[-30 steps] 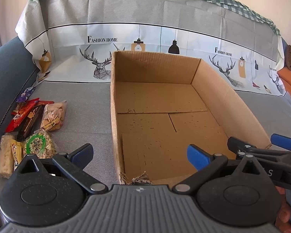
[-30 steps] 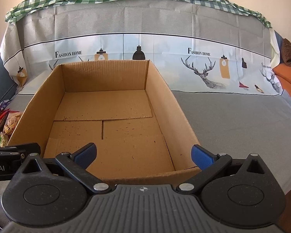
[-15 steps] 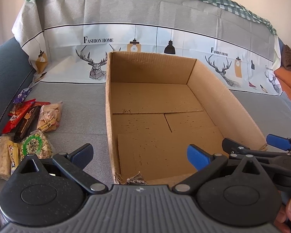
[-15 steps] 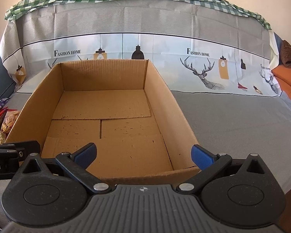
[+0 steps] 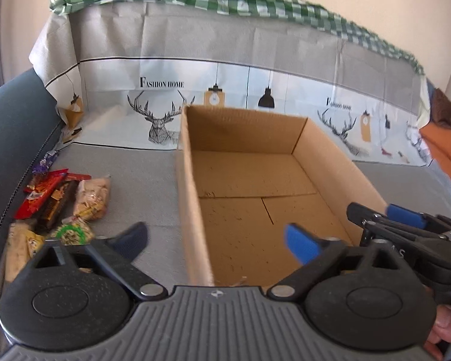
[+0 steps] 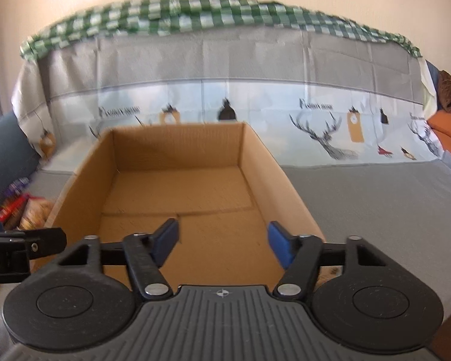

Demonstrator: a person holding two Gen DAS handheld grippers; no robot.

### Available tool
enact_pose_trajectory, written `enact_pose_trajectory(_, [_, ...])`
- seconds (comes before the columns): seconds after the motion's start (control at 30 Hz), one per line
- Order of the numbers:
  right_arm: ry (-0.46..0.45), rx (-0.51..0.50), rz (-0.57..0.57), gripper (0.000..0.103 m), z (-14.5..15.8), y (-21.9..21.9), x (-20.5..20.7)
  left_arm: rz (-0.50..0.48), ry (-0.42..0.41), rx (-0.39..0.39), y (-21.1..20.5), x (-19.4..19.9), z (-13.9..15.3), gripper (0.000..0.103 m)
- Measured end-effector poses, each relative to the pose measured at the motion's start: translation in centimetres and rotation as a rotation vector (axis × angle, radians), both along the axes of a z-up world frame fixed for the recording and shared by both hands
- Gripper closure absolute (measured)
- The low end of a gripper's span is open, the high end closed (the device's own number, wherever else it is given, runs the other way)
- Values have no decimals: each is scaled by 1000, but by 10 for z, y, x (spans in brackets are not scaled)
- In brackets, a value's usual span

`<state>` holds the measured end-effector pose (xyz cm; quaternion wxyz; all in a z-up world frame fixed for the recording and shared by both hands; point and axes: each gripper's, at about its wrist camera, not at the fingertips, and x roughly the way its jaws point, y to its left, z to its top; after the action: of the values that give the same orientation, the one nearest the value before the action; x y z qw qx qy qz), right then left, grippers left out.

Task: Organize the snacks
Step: 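Grasp the yellow bar with the left tool while the right tool grasps the purple stick pack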

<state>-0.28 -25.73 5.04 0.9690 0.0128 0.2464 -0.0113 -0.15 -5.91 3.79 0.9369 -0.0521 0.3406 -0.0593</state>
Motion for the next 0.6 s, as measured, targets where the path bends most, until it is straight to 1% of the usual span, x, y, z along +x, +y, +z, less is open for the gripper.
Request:
enact_pose_trajectory(0.03, [-18, 5, 12, 47, 2, 5, -1, -3, 12, -15, 9, 1, 4, 32])
enact_pose_trajectory(0.1, [-49, 20, 44, 52, 6, 17, -4, -19, 28, -38, 29, 4, 14, 61])
enact_pose_trajectory(0.13, [-60, 31, 65, 54, 7, 23, -6, -21, 28, -44, 41, 5, 19, 68])
enact_pose_trajectory(0.17, [-68, 46, 89, 55, 9, 30, -8, -19, 28, -44, 54, 7, 24, 75])
enact_pose_trajectory(0.27, [-84, 80, 167, 55, 11, 56, -12, -6, 24, -11, 95, 13, 32, 78])
enact_pose_trajectory(0.37, [-81, 102, 258, 54, 9, 87, -19, 3, 60, 4, 139, 21, 24, 78])
enact_pose_trajectory(0.43, [-62, 101, 334, 54, 2, 107, -23, 12, 92, -7, 165, 23, 8, 78])
enact_pose_trajectory(0.47, [-39, 96, 371, 54, -2, 118, -22, 26, 103, -16, 175, 21, -4, 78])
enact_pose_trajectory(0.53, [-12, 83, 433, 54, -12, 140, -22, 65, 135, -37, 191, 14, -34, 79])
enact_pose_trajectory(0.57, [5, 81, 465, 54, -17, 150, -23, 83, 165, -61, 197, 13, -41, 86])
enact_pose_trajectory(0.6, [30, 77, 490, 55, -23, 158, -23, 102, 122, -86, 203, 8, -42, 86])
